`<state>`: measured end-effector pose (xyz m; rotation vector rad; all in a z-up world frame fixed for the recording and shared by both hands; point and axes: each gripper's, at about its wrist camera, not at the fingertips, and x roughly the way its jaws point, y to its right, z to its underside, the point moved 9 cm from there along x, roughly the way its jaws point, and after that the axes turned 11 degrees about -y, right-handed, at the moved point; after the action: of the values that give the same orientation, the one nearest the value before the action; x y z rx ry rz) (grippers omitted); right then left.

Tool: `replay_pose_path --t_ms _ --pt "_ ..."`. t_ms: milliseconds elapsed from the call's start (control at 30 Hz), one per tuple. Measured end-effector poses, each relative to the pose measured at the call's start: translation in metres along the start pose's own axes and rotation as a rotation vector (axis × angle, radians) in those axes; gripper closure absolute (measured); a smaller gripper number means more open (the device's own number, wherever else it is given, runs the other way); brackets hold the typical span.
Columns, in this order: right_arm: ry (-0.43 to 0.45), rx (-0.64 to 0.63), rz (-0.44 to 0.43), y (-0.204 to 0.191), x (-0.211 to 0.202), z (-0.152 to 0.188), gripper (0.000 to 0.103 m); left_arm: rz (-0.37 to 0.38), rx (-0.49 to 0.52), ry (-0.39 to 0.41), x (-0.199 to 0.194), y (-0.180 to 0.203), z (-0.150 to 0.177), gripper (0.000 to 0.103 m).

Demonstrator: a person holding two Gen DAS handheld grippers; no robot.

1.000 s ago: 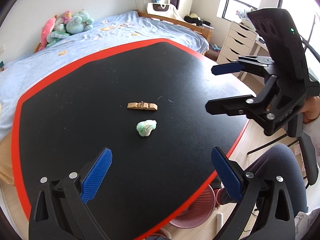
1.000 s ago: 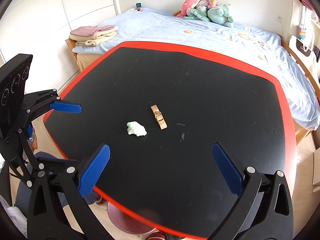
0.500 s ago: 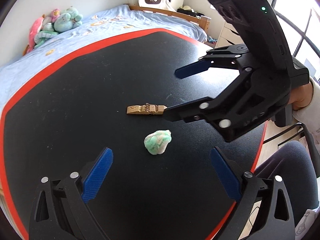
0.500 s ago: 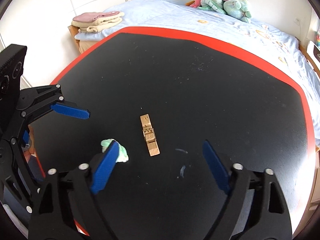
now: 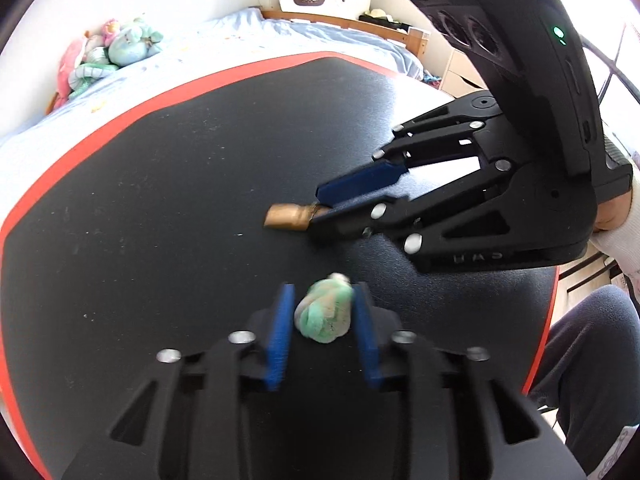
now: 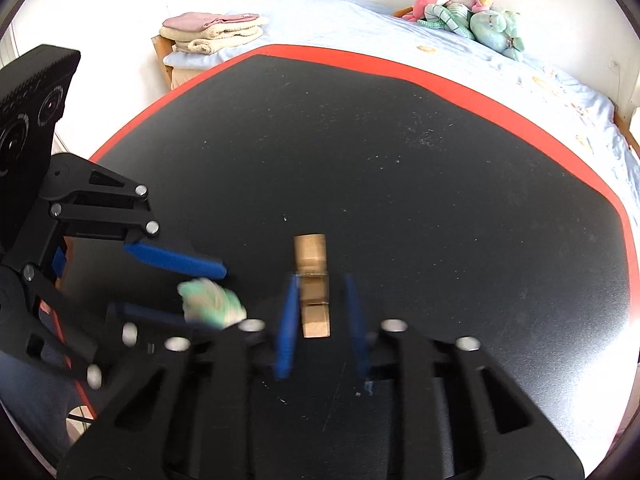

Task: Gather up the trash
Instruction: 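Grasp the green ball with the left tool while the right tool grasps the clothespin, then carry the green ball and clothespin over the pink wastebasket and release both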

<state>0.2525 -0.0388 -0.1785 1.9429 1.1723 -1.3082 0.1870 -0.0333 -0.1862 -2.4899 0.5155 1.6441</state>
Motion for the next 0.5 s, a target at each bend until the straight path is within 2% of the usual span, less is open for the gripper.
replay_pose_path --t_ms 300,500 --pt "-0.002 0.031 0.003 0.001 -0.007 0.007 0.09 -0.006 -0.028 -0.013 -0.008 0.008 0.005 0.083" --pt "0.028 0.069 0.005 -0.003 -0.037 0.018 0.09 -0.009 -0.047 0.006 -0.028 0.012 0.001 0.083"
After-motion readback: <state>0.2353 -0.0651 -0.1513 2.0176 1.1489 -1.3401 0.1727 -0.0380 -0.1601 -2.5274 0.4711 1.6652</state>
